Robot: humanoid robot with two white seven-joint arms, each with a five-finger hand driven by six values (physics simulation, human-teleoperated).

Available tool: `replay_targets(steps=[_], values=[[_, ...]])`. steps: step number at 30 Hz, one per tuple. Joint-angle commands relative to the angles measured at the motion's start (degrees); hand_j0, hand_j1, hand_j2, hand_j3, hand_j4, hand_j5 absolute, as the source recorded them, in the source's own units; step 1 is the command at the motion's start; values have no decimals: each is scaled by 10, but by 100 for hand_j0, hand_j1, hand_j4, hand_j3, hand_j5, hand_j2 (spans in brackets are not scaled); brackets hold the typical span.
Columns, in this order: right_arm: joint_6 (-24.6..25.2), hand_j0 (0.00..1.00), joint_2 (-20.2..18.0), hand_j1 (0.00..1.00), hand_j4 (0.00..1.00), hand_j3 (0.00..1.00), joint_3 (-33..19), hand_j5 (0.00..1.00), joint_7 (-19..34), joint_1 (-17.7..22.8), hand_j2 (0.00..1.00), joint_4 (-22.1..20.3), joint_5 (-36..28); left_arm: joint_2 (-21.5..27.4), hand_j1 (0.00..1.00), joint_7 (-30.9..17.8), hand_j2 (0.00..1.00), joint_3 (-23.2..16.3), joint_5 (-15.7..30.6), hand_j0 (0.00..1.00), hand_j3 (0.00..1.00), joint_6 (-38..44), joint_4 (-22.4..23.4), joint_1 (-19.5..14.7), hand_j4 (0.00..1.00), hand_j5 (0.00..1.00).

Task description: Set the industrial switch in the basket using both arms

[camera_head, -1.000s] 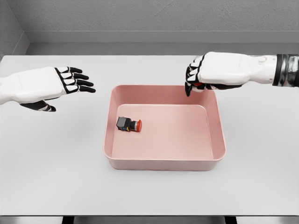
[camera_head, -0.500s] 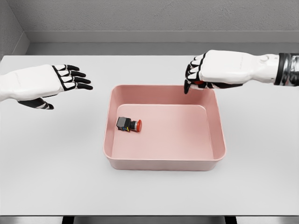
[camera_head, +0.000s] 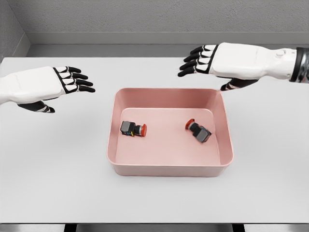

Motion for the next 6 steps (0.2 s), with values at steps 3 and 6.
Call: replay_targets(steps=[3, 6], values=[[1, 100, -87, 100, 100, 100, -2, 100, -24, 5, 100, 9, -3, 0, 100, 1, 100, 1, 4, 100, 100, 1, 1, 0, 100, 100], [1, 100, -120, 100, 100, 100, -10, 100, -24, 20, 100, 26, -3, 2, 100, 1, 100, 1, 3, 100, 100, 1, 2, 0, 100, 100]])
